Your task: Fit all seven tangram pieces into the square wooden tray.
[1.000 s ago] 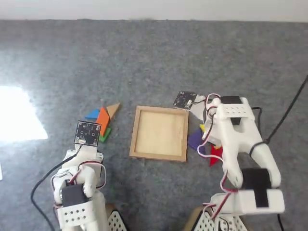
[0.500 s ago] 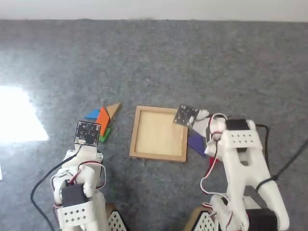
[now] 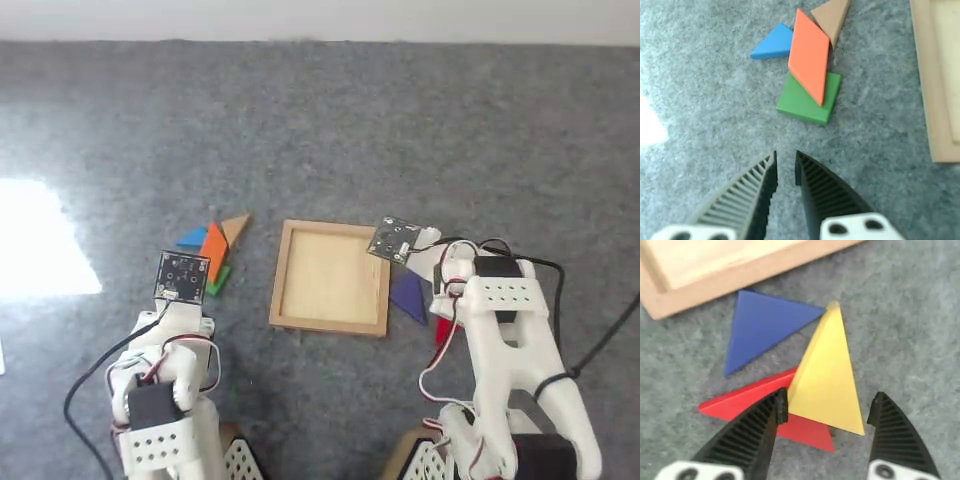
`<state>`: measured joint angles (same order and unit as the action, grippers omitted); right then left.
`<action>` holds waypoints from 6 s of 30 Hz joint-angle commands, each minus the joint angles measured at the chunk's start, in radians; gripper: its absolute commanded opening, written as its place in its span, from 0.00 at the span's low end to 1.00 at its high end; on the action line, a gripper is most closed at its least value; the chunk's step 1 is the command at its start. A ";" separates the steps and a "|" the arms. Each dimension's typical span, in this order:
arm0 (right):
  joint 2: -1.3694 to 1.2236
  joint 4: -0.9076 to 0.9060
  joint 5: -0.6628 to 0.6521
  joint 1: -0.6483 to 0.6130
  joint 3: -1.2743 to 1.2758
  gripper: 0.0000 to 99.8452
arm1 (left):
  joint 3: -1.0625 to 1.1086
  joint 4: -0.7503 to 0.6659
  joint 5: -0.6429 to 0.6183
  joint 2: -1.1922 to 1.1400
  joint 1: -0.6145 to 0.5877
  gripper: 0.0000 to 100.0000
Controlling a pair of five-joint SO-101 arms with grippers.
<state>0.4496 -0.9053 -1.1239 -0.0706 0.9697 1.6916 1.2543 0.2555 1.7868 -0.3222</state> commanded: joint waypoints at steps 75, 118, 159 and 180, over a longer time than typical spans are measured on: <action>-0.713 -0.489 -0.563 0.140 -0.895 0.40 | -0.008 0.005 0.006 0.011 0.002 0.06; -0.894 -0.371 -0.227 0.107 -0.974 0.13 | -0.008 0.005 0.006 0.011 0.002 0.06; -0.786 -0.237 1.037 -0.202 -1.013 0.26 | -0.008 0.005 0.006 0.011 0.002 0.06; -0.842 -0.254 0.980 -0.171 -1.017 0.37 | -0.008 0.005 0.006 0.011 0.002 0.06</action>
<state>-0.3805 -1.1999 -0.1189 -0.2700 -0.0015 1.6916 1.2543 0.2555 1.7868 -0.3222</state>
